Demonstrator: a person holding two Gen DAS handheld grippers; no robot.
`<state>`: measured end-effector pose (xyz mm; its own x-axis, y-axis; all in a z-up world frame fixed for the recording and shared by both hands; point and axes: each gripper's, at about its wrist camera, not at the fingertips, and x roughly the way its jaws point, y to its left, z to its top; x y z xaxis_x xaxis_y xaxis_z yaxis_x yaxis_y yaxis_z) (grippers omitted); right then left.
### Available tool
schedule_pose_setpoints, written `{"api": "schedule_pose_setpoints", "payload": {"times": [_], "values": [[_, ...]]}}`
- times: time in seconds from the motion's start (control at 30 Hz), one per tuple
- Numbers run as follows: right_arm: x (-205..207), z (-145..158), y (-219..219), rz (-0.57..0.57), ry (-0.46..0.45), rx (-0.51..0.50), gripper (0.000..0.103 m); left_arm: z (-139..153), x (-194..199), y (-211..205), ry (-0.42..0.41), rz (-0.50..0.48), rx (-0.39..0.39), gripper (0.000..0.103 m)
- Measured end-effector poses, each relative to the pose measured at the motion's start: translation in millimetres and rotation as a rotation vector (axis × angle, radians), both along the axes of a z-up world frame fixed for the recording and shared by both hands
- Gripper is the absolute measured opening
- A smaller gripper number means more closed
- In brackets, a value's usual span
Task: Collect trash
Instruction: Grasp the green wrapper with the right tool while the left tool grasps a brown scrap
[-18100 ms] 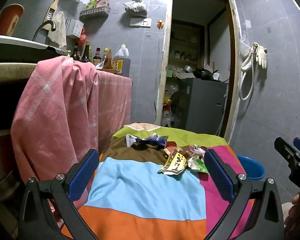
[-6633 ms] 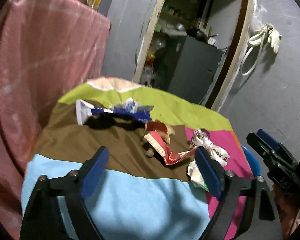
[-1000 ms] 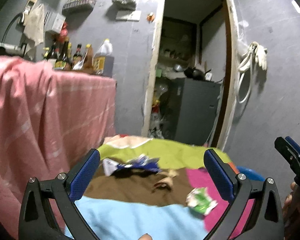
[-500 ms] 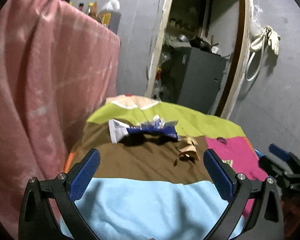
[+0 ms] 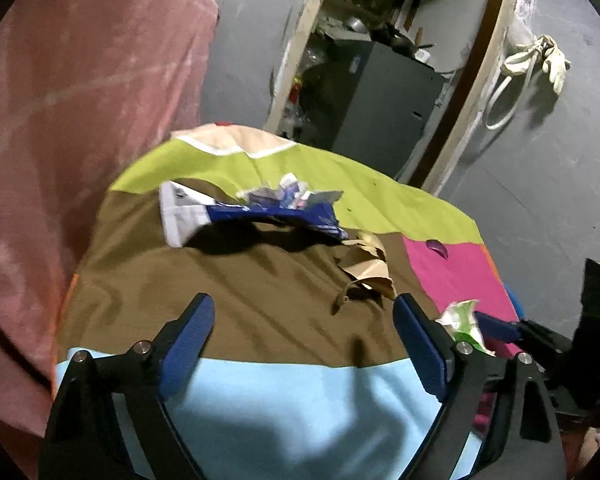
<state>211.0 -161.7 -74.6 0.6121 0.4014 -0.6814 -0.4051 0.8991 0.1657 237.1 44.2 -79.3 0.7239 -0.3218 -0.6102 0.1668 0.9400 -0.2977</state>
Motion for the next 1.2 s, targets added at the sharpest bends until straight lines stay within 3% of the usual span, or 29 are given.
{"api": "schedule_pose_setpoints", "payload": {"times": [0.1, 0.2, 0.43, 0.6, 0.8, 0.93, 1.2], "values": [[5.1, -2.1, -6.2, -0.005, 0.011, 0.014, 0.053, -1.1, 6.8, -5.7, 0.013, -0.029, -0.008, 0.084], [7.3, -2.2, -8.2, 0.004, 0.004, 0.008, 0.034, -1.1, 13.8, -11.6, 0.023, -0.056, -0.010, 0.079], [6.8, -4.0, -16.0, 0.034, 0.018, 0.065, 0.013, -6.3, 31.6, -26.6, 0.061, -0.104, 0.013, 0.063], [4.2, -1.8, -21.5, 0.029, -0.010, 0.076, 0.009, -10.1, 41.0, -31.0, 0.080, -0.100, 0.010, 0.053], [6.6, 0.3, -27.3, 0.001, -0.036, 0.072, 0.008, -13.3, 49.8, -37.1, 0.104, -0.102, 0.015, 0.030], [7.5, 2.0, -30.2, -0.008, -0.050, 0.079, 0.008, -13.8, 51.8, -36.1, 0.108, -0.091, 0.006, 0.020], [1.4, 8.3, -38.9, -0.024, -0.092, 0.119, 0.007, -6.4, 42.1, -45.6, 0.057, -0.092, 0.037, 0.013]]}}
